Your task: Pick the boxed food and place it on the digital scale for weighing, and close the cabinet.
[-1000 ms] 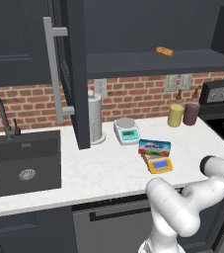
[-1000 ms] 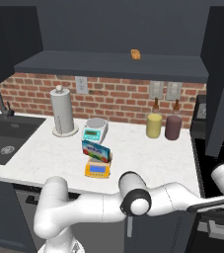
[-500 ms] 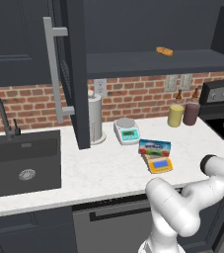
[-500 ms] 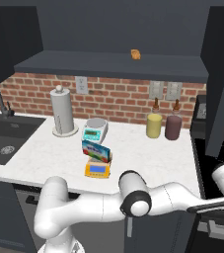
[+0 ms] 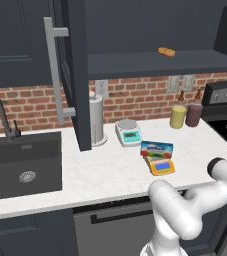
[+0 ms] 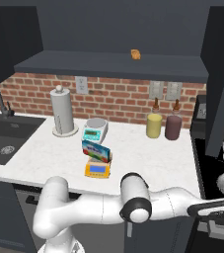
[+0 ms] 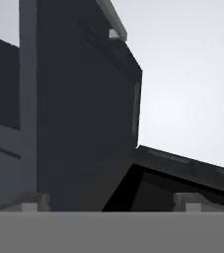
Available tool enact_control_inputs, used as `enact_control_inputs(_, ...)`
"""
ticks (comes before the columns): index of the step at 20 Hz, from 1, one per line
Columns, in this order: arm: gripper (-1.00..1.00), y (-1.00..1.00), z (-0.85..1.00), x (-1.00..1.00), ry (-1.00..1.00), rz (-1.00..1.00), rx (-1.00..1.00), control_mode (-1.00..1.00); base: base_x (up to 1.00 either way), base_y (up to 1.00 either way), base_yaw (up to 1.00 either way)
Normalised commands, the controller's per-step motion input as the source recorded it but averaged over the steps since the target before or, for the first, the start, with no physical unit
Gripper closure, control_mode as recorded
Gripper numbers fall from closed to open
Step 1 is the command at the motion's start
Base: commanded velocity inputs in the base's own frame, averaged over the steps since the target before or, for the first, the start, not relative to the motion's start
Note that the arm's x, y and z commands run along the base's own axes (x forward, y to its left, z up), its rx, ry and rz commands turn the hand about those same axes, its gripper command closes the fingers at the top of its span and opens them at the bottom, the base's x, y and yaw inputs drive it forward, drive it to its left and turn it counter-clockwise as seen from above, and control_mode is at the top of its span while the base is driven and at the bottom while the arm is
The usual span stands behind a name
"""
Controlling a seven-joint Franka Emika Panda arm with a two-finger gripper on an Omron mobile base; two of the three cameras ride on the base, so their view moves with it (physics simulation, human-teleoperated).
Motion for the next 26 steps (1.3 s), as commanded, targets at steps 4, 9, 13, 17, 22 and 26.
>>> enact_control_inputs(4, -1.0, 0.51, 0.0, 0.55, 0.96, -0.16, 0.0, -1.0, 0.0, 0.0, 0.0)
enact_control_inputs(9, -1.0, 0.51, 0.2, 0.06, 0.8, -0.16, 0.0, -1.0, 0.0, 0.0, 0.0)
enact_control_inputs(13, -1.0, 0.44, 0.95, 0.0, 0.48, -0.07, 0.01, -1.0, 0.0, 0.0, 0.0)
enact_control_inputs(17, -1.0, 0.56, 1.0, 0.0, 0.22, 0.0, 0.0, -1.0, 0.0, 0.0, 0.0)
enact_control_inputs(22, -1.0, 0.81, 0.94, -0.01, 0.24, 0.0, -0.06, -1.0, 0.0, 0.0, 0.0)
enact_control_inputs(26, -1.0, 0.89, 0.82, -0.41, 0.13, 0.04, -0.02, -1.0, 0.0, 0.0, 0.0)
